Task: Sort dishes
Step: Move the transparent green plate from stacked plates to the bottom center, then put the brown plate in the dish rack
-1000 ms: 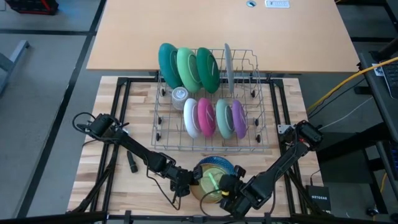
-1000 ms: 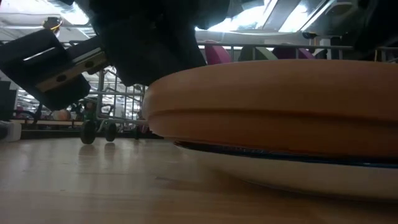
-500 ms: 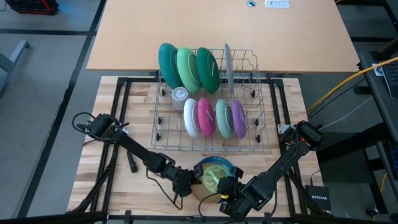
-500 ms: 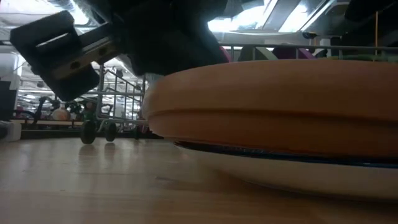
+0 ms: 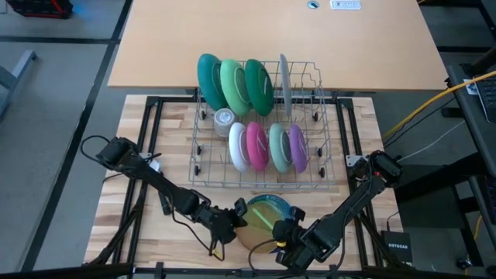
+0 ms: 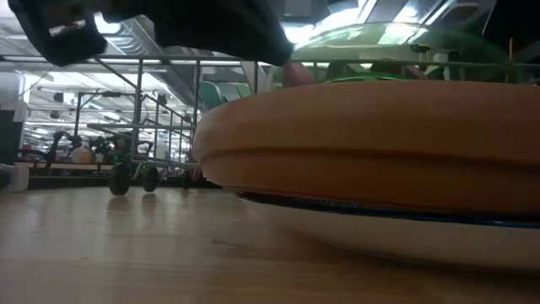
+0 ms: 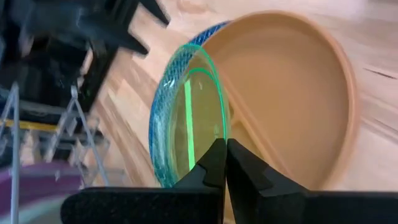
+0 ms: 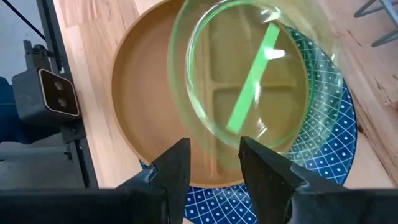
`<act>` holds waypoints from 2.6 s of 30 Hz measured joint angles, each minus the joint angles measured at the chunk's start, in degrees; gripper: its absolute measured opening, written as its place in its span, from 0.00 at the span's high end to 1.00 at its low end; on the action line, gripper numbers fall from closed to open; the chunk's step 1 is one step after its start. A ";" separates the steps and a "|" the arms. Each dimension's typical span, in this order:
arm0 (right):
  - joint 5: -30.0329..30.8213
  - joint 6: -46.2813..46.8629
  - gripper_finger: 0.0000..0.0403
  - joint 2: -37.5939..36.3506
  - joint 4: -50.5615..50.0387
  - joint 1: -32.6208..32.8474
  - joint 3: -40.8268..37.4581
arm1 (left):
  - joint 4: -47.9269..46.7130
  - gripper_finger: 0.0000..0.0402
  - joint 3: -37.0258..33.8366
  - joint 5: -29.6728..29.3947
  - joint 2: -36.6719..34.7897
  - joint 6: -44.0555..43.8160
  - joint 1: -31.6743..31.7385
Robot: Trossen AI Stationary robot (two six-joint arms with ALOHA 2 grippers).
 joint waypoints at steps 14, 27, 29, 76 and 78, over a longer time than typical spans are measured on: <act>-0.03 0.07 0.64 0.00 -0.24 0.00 0.00 | -17.08 1.00 0.00 -3.29 -6.36 -12.95 -2.89; -0.03 0.09 0.64 0.00 -0.17 0.00 0.00 | -37.48 1.00 -0.02 -3.30 -6.92 -37.43 -7.65; -0.03 0.09 0.64 0.00 -0.16 0.00 0.00 | -38.50 1.00 -0.02 -3.26 -6.78 -39.36 -8.49; -0.07 0.09 0.64 0.00 0.28 -0.02 0.00 | -32.86 0.79 -0.07 5.15 1.69 -52.87 -9.78; -0.07 0.09 0.64 0.00 0.28 -0.02 0.00 | -32.94 0.73 -0.07 5.19 1.69 -53.01 -9.80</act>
